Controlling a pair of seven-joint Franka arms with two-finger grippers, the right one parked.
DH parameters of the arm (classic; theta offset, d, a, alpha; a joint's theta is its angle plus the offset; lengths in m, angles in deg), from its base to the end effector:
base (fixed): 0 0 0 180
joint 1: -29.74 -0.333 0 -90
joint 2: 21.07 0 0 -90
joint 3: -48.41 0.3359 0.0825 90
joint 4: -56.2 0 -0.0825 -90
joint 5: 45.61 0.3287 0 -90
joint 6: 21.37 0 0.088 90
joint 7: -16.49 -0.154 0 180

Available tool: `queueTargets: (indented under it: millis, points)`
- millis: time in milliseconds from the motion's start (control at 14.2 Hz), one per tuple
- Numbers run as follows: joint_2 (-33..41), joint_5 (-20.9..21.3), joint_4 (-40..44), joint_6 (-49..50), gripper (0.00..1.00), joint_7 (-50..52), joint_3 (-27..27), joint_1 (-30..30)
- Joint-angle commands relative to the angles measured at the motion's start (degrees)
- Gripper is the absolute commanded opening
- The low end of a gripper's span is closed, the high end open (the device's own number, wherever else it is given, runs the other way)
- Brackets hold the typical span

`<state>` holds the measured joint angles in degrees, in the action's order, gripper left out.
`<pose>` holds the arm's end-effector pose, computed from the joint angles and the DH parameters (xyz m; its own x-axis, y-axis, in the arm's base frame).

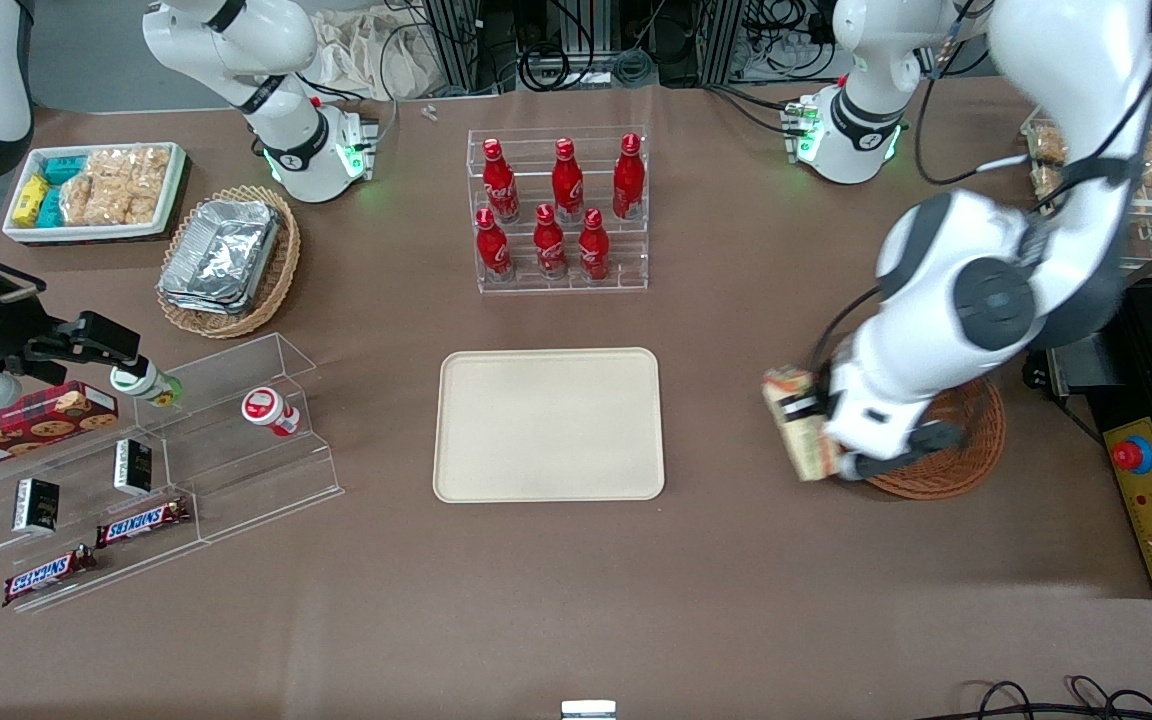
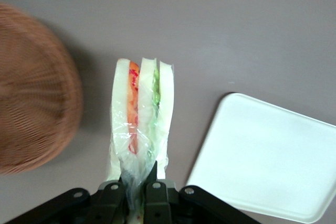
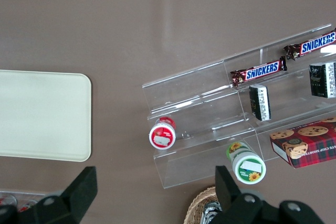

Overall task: Place sandwich from basket to tray
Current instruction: 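Lift the sandwich out of the basket and carry it toward the cream tray, then lower the sandwich onto the cream tray and open the left gripper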

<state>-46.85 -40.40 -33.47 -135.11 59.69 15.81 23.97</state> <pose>0.5886 -0.2323 0.4124 0.9539 0.2908 -0.0746 0.2987 -0.9444 0.1376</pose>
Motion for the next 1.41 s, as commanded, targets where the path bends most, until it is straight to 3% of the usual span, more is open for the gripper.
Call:
queueTargets:
  millis: [0,211,492,703,844,914,984,1336]
  points:
    - [-8.05,1.81,3.53,-7.6,0.0,-1.63,-0.27,5.48]
    - [-13.67,7.26,3.53,-13.33,0.0,-0.67,-0.19,11.46]
    - [-17.2,7.53,2.74,-15.98,0.0,-0.58,0.08,14.73]
    - [-19.66,7.79,2.57,-15.81,0.08,-0.93,0.08,15.96]
    - [-20.54,9.81,1.86,-15.9,0.26,-0.67,0.17,16.23]
    - [-20.63,9.82,1.86,-15.9,0.59,-0.67,0.17,16.23]
    - [-20.72,9.82,2.03,-15.9,1.0,-0.58,0.17,16.32]
    - [-18.36,8.51,5.36,-15.02,1.0,-0.14,0.08,15.61]
